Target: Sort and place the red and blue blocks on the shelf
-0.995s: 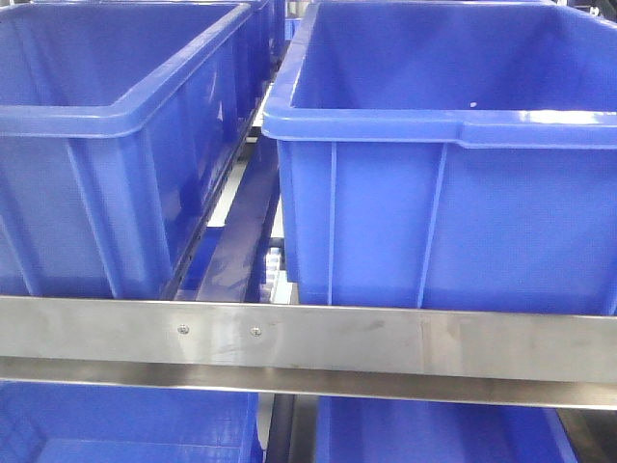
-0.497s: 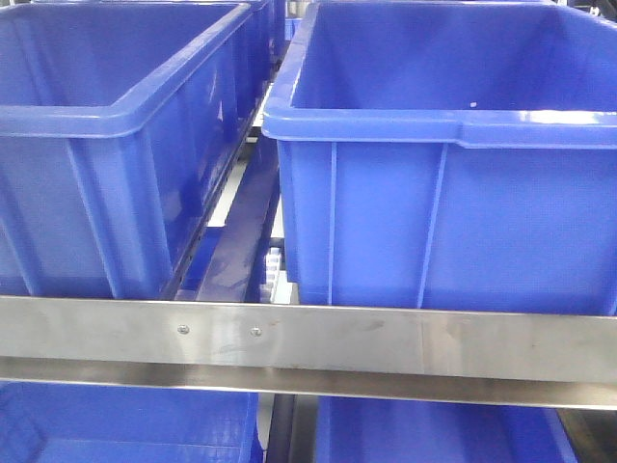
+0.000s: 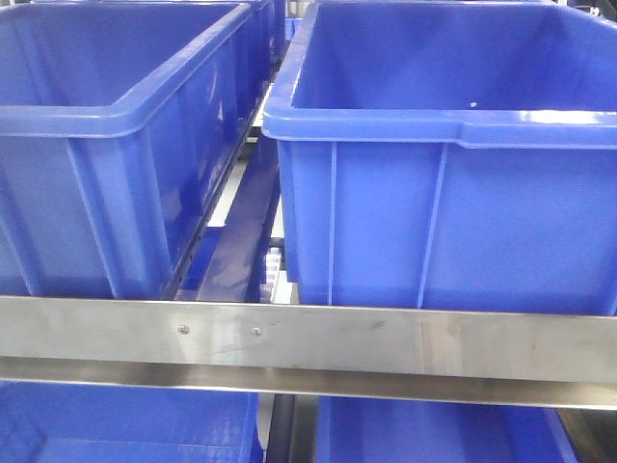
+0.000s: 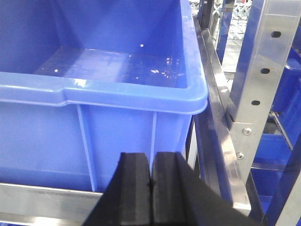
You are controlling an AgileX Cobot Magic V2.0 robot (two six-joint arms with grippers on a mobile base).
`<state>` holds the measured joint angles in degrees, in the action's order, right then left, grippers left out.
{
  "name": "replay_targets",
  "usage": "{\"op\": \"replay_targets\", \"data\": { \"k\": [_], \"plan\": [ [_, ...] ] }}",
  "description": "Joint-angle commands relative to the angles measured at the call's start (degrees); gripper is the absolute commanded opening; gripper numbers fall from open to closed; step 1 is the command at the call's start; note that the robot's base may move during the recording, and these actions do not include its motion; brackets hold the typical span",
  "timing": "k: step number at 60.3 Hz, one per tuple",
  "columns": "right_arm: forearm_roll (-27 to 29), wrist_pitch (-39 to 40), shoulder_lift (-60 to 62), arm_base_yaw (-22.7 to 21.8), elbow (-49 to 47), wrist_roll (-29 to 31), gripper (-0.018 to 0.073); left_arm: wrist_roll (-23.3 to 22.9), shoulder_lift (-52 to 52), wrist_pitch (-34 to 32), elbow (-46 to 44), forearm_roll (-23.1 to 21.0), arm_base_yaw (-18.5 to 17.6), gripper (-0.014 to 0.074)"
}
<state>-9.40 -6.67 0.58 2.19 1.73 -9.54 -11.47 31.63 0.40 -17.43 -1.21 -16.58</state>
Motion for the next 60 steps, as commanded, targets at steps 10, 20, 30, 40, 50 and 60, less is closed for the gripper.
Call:
{"op": "replay_targets", "data": {
  "k": [10,20,30,40,50,60],
  "plan": [
    [0.11,4.69,1.16,-0.28,-1.29,0.05,0.0050,0.12,0.09,-4.70,-1.81,-0.01,-0.03,0.0132],
    [0.11,4.69,1.16,-0.28,-1.29,0.05,0.0050,0.12,0.09,-4.70,-1.81,-0.01,-0.03,0.0132],
    [0.11,4.69,1.16,-0.28,-1.29,0.05,0.0050,0.12,0.09,-4.70,-1.81,-0.01,-0.03,0.0132],
    [0.11,4.69,1.16,-0.28,-1.29,0.05,0.0050,0.12,-0.44,-4.70,-1.81,-0.01,-0.01,0.0132],
    [0.11,4.69,1.16,-0.28,-1.29,0.05,0.0050,0.12,-5.56,-4.95,-0.82,-0.01,0.83,0.0132],
    [0.11,4.69,1.16,-0.28,-1.29,0.05,0.0050,0.12,-13.80,-4.95,4.33,-1.40,6.82,0.0132]
  ]
}}
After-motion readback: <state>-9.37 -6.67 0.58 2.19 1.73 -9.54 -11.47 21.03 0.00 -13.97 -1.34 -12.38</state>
